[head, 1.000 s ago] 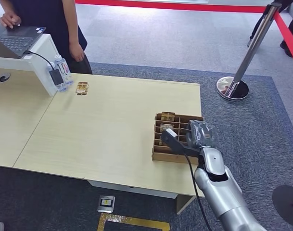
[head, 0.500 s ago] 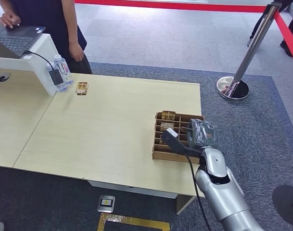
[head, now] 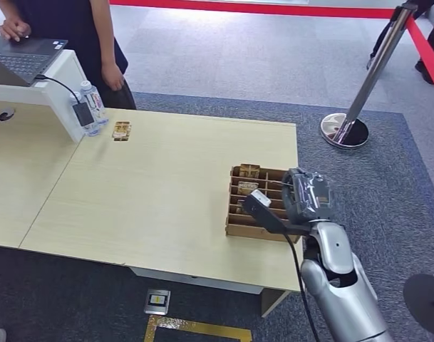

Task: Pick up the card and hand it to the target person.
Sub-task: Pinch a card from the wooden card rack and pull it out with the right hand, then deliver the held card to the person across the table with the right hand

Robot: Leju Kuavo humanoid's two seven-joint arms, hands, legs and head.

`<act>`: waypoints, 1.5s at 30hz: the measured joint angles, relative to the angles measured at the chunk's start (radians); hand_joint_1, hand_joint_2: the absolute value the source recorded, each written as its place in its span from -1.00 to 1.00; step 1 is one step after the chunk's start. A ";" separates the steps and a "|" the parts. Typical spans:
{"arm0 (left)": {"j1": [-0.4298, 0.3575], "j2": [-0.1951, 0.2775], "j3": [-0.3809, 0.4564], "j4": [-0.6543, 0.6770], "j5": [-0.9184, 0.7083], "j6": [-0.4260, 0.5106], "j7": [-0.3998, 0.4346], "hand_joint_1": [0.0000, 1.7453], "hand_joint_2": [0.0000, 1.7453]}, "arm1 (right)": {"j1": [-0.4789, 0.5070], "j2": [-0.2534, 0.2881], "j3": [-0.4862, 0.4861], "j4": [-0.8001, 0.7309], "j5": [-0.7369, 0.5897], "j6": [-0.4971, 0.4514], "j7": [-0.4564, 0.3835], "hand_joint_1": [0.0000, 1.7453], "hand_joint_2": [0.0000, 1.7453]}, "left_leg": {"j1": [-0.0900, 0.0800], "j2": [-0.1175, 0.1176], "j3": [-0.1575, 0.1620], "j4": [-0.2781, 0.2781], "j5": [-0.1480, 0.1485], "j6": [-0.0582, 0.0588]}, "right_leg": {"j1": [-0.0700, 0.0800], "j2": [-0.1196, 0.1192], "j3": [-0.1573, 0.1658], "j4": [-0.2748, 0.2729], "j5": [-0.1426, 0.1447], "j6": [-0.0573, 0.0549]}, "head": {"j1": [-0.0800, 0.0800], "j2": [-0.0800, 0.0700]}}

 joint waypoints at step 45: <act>-0.011 -0.003 -0.008 0.000 -0.025 -0.009 -0.008 -1.00 -1.00 | -0.533 0.248 0.055 0.393 -0.027 -0.126 -0.137 1.00 1.00 | 0.000 0.000 0.000 0.000 0.002 -0.001 | 0.000 0.000 0.000 0.002 0.002 -0.001 | 0.000 0.000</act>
